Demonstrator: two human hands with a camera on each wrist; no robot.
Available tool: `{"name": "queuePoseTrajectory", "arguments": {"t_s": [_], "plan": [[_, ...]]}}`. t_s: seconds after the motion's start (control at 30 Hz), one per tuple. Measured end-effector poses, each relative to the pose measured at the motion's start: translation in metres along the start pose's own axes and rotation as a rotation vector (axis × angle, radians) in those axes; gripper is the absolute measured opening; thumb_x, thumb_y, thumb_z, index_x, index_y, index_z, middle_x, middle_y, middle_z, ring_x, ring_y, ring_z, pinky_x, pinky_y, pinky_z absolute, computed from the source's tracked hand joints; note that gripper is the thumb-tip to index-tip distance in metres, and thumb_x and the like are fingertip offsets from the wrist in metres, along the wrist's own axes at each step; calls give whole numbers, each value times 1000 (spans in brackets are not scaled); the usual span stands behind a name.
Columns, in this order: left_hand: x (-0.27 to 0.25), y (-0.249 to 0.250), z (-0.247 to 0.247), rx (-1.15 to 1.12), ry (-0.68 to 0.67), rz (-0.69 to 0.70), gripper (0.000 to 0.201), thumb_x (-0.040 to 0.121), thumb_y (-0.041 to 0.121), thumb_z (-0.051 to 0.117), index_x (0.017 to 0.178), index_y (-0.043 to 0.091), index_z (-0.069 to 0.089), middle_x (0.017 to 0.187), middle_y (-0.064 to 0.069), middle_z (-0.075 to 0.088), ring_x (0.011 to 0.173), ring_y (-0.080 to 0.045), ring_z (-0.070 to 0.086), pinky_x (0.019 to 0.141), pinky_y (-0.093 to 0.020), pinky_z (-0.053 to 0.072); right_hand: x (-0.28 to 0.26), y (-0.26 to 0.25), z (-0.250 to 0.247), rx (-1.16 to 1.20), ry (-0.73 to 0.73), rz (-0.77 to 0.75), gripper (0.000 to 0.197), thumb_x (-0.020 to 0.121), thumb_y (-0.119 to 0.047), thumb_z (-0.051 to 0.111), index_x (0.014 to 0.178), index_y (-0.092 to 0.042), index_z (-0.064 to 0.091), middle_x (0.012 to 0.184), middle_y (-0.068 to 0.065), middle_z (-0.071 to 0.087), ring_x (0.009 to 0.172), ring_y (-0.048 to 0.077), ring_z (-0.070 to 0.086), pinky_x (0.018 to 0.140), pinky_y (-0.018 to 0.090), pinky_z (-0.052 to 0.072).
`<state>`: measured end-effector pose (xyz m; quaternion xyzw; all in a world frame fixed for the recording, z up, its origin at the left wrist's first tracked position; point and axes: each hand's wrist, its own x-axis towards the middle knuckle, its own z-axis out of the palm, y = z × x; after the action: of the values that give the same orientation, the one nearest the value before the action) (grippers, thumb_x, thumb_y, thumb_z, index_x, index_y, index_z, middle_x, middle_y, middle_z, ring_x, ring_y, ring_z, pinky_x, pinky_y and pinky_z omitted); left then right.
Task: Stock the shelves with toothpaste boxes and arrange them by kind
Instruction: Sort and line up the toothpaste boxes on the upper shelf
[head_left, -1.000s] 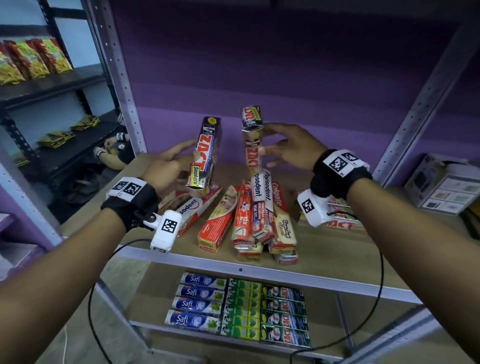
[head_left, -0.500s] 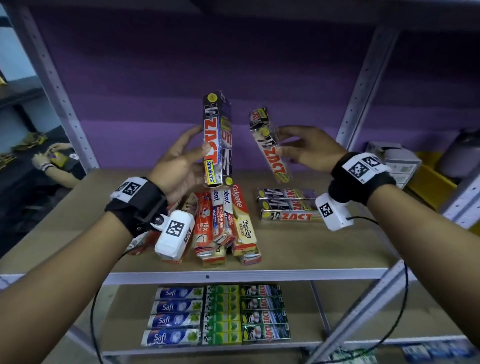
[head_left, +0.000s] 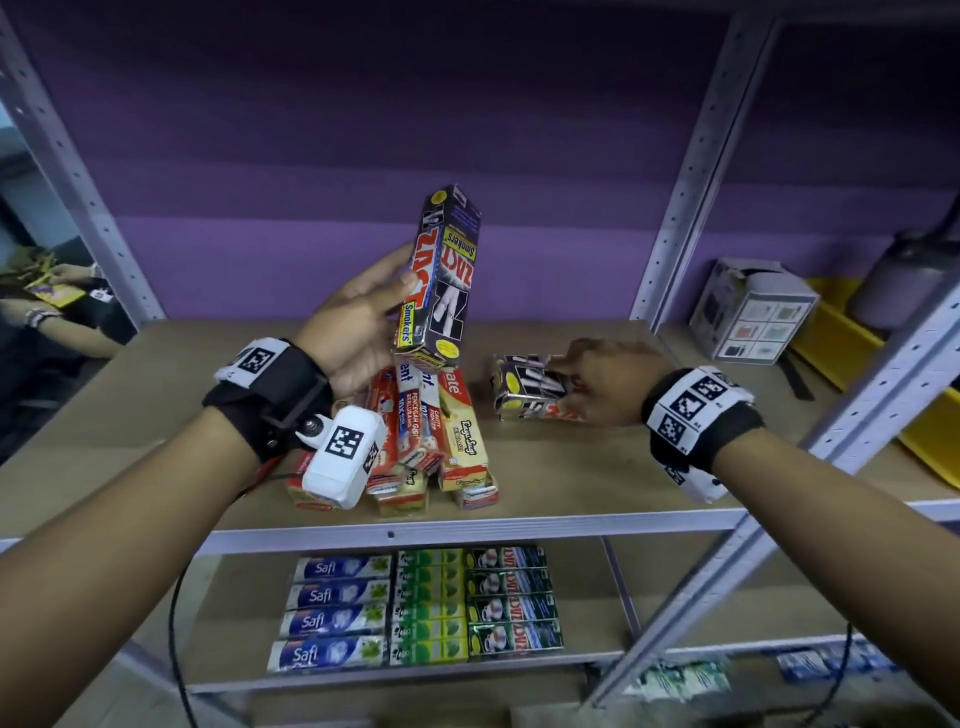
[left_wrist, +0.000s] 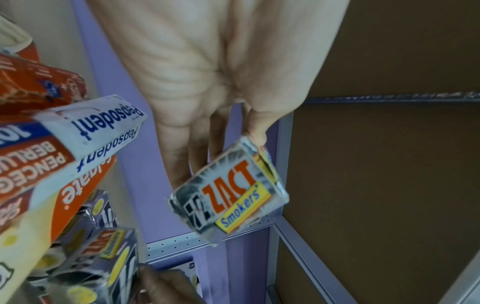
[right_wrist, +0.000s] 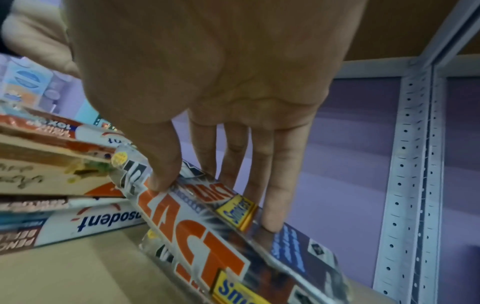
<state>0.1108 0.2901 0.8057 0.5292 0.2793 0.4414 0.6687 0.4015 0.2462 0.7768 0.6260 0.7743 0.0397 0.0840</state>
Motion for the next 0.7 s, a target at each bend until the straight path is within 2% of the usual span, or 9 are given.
{"name": "queuePoseTrajectory", "arguments": {"t_s": [0.07, 0.13, 0.27, 0.4, 0.57, 0.7], "plan": [[-2, -1, 0, -4, 0, -8, 47, 95, 20, 56, 141, 27, 50, 129, -13, 63, 101, -27, 68, 70, -43, 59, -2, -5, 4, -13, -34, -10, 47, 86, -53, 54, 131, -38, 52, 125, 0, 55, 111, 27, 59, 84, 37, 46], [-3, -2, -1, -4, 5, -10, 44, 97, 20, 54, 140, 27, 51, 131, -14, 62, 103, -28, 67, 71, -44, 59, -3, -11, 8, -21, -53, -19, 48, 86, -52, 54, 132, -39, 51, 127, 0, 56, 114, 27, 58, 88, 38, 46], [-4, -1, -1, -19, 21, -15, 40, 100, 20, 50, 140, 24, 51, 132, -14, 61, 100, -26, 68, 67, -39, 59, -3, -21, 18, -70, -128, -17, 40, 89, -47, 55, 127, -35, 55, 122, -2, 63, 110, 25, 62, 96, 45, 49], [-7, 0, -3, -16, 3, -29, 40, 101, 20, 49, 140, 25, 51, 131, -13, 62, 102, -27, 68, 68, -38, 60, -1, -23, 25, -117, -97, -8, 43, 91, -47, 57, 130, -31, 57, 125, 0, 63, 110, 27, 63, 92, 40, 53], [-7, 0, -1, 12, -21, -39, 41, 101, 19, 48, 142, 24, 49, 133, -16, 60, 96, -24, 68, 64, -34, 59, -1, -25, 28, -53, -57, 41, 33, 91, -41, 58, 123, -37, 62, 125, 0, 60, 109, 27, 63, 89, 41, 54], [-6, -3, 0, 11, -52, -54, 40, 102, 19, 47, 142, 25, 50, 131, -15, 61, 100, -24, 68, 69, -37, 60, 0, -25, 33, 31, -66, 73, 31, 91, -35, 59, 122, -34, 63, 121, 2, 61, 107, 29, 62, 89, 43, 54]]}}
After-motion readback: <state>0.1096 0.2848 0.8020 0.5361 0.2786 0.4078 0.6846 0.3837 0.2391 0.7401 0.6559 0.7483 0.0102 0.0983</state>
